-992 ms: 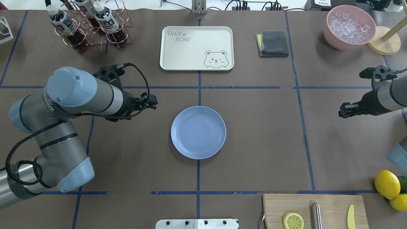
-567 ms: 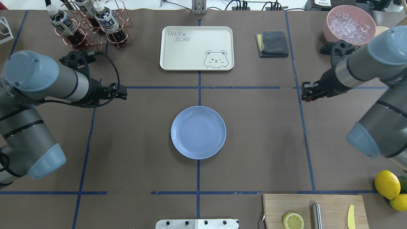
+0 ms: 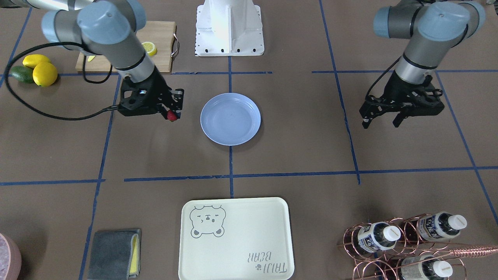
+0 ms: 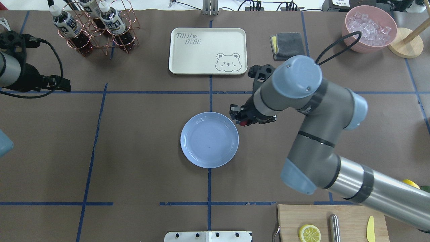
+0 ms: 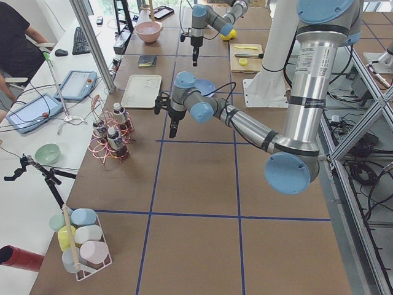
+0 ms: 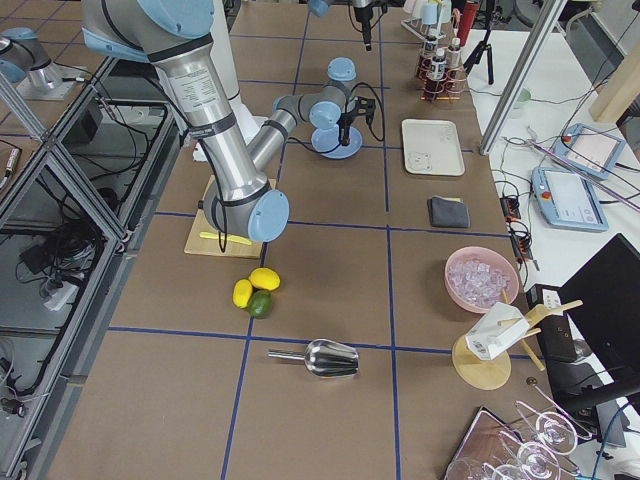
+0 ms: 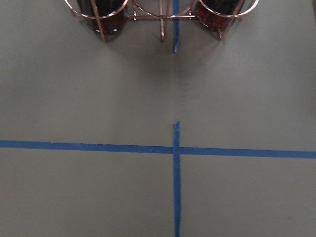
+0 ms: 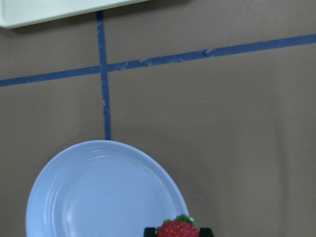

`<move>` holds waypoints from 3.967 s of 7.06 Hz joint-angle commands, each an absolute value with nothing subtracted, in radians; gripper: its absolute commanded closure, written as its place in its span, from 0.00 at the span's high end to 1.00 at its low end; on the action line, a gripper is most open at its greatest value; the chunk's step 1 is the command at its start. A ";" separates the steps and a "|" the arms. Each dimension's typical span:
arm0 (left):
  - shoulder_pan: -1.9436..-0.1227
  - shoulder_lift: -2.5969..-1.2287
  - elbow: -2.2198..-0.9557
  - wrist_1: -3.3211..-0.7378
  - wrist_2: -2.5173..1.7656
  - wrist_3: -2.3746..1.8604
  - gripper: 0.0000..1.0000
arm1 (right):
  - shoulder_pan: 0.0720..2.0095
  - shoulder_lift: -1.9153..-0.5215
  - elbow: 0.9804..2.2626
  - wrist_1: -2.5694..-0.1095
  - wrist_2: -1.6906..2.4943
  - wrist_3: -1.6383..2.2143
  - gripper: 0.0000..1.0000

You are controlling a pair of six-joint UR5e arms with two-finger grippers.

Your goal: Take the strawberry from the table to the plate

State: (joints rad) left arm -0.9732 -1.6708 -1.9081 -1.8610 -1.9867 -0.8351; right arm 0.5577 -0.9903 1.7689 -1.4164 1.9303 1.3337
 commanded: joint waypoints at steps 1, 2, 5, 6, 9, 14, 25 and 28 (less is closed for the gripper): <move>-1.025 -1.641 -1.899 -1.862 -2.016 -0.738 1.00 | 0.473 -0.838 1.592 -1.414 1.847 1.365 0.00; -1.049 -1.623 -1.898 -1.861 -2.017 -0.703 1.00 | 0.456 -0.835 1.569 -1.414 1.839 1.364 0.00; -1.115 -1.612 -1.882 -1.861 -2.025 -0.609 1.00 | 0.436 -0.798 1.490 -1.378 1.813 1.362 0.00; -1.115 -1.612 -1.882 -1.861 -2.028 -0.609 1.00 | 0.436 -0.798 1.486 -1.365 1.813 1.364 0.07; -1.115 -1.612 -1.876 -1.861 -2.029 -0.609 1.00 | 0.436 -0.796 1.468 -1.365 1.796 1.365 0.99; -1.132 -1.605 -1.871 -1.859 -2.045 -0.607 1.00 | 0.544 -0.794 1.752 -1.695 1.881 1.335 1.00; -1.513 -1.497 -1.706 -1.591 -2.342 0.029 1.00 | 1.432 -1.371 1.691 -1.875 2.406 -0.110 1.00; -1.513 -1.499 -1.698 -1.594 -2.352 0.023 1.00 | 1.598 -1.457 1.514 -1.755 2.427 -0.307 1.00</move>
State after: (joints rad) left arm -1.5121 -1.4994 -1.6990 -1.5929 -2.3470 0.0241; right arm 1.5361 -1.4076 1.5630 -1.8182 2.4219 -0.2549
